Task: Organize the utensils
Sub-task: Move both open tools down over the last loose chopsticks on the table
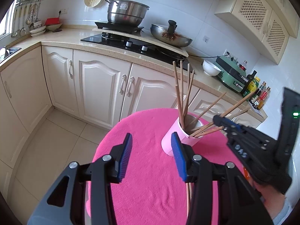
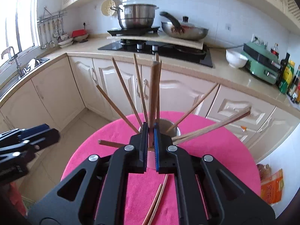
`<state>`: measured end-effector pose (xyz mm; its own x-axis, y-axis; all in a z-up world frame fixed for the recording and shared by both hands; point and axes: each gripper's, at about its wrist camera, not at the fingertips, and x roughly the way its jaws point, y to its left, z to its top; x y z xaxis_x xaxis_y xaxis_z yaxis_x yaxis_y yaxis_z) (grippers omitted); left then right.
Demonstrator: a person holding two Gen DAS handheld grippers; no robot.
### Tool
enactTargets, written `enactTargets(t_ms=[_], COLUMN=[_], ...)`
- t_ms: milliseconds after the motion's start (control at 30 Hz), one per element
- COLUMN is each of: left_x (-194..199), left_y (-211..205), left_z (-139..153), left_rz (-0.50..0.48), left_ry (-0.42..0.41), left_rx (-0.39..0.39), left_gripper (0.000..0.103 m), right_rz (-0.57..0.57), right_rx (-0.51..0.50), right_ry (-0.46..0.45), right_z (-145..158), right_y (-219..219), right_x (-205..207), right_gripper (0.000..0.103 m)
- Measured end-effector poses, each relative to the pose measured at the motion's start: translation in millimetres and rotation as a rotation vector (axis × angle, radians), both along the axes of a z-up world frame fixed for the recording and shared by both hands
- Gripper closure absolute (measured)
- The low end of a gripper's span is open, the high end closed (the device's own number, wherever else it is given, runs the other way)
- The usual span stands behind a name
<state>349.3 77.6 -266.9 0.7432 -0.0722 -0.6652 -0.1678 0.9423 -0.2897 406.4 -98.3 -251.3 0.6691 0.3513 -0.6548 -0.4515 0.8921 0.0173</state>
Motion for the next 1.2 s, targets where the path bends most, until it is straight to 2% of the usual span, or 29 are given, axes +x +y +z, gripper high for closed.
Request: enactTargets(t_ms=[133,233,300,400,500,633,767,900,1033,1200], left_x=[-3,-4,-4,-4,-2,-1,2,8,17,22], left_y=[-1,-1,-1,-3,-8,-19,-42,-72,-105,-136], left_z=[1,1,0,0,-1,-7,-28,-62,-103,-134], left_rz=[-0.020,-0.025,-0.026,-0.031,-0.040,-0.064,-0.105,-0.159,-0.225,-0.265], left_ry=[-0.001,0.007,0.017,0.019,0.027,0.052,0.126,0.246,0.378,0.454], left_rx=[-0.006,-0.015,-0.022,-0.031,-0.036,-0.035,-0.033,-0.045,-0.035,0.019], left_gripper=[0.060,0.060,0.052,0.052,0.052,0.052,0.052,0.052,0.052,0.052], right_rz=[-0.017,-0.047,-0.060,-0.064,-0.068,-0.079,-0.111,-0.175,-0.243,-0.278], right_rx=[0.009,0.044,0.061,0.076,0.097,0.122,0.123,0.109,0.126,0.131], right_ry=[0.032,0.038,0.036,0.023,0.003,-0.021,-0.012,0.070,0.215,0.330], right_z=[-9,-4,1,13,25,41,41,15,-28,-65], right_y=[-1,-6,-9,-13,-21,-37,-61,-91,-123,-150], right_x=[4,2,-1,-7,-15,-28,-42,-53,-59,-66], right_gripper=[0.097,0.096,0.096,0.091,0.074,0.073,0.073,0.061,0.061,0.061])
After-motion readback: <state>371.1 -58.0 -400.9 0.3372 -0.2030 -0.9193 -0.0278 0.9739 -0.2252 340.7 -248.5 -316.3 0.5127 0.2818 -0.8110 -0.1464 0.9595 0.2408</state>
